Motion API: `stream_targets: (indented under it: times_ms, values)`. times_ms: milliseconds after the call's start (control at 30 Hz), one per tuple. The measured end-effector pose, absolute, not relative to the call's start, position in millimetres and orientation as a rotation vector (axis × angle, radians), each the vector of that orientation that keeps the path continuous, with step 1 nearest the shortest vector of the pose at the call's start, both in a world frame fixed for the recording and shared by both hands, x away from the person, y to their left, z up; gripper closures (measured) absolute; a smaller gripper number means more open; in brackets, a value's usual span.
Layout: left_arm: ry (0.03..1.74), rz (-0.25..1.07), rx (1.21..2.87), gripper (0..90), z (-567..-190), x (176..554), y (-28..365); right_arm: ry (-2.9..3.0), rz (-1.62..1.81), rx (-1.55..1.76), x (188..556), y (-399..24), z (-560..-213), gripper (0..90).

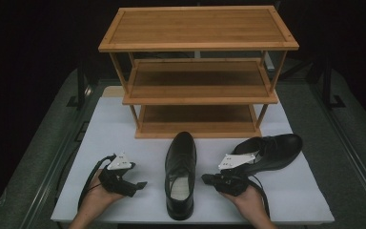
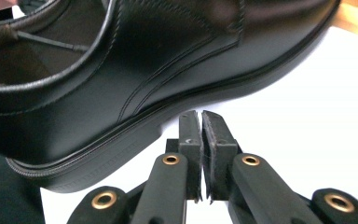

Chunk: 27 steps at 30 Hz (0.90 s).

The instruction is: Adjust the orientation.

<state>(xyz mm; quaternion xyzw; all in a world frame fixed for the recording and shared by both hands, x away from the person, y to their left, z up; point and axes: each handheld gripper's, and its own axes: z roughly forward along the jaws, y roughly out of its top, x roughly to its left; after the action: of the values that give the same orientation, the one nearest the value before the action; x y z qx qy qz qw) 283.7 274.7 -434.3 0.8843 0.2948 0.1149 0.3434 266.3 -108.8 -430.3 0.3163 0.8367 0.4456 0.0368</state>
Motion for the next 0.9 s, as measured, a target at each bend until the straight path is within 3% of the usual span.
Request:
stream_targets:
  times_ms: [133, 200, 900]
  values:
    - [0.811, 0.347, 2.286, 7.0, -434.7, 282.5, 287.8, 2.553, 1.359, 0.979, 266.1, -116.9, -425.7, 86.3]
    - [0.871, 0.339, 2.27, 0.0, -437.4, 283.5, 300.3, 2.542, 1.367, 0.986, 265.1, -123.5, -424.4, 86.4]
    - [0.887, 0.374, 2.246, 0.0, -451.9, 280.0, 315.4, 2.452, 1.215, 1.106, 240.4, -213.0, -419.5, 89.6]
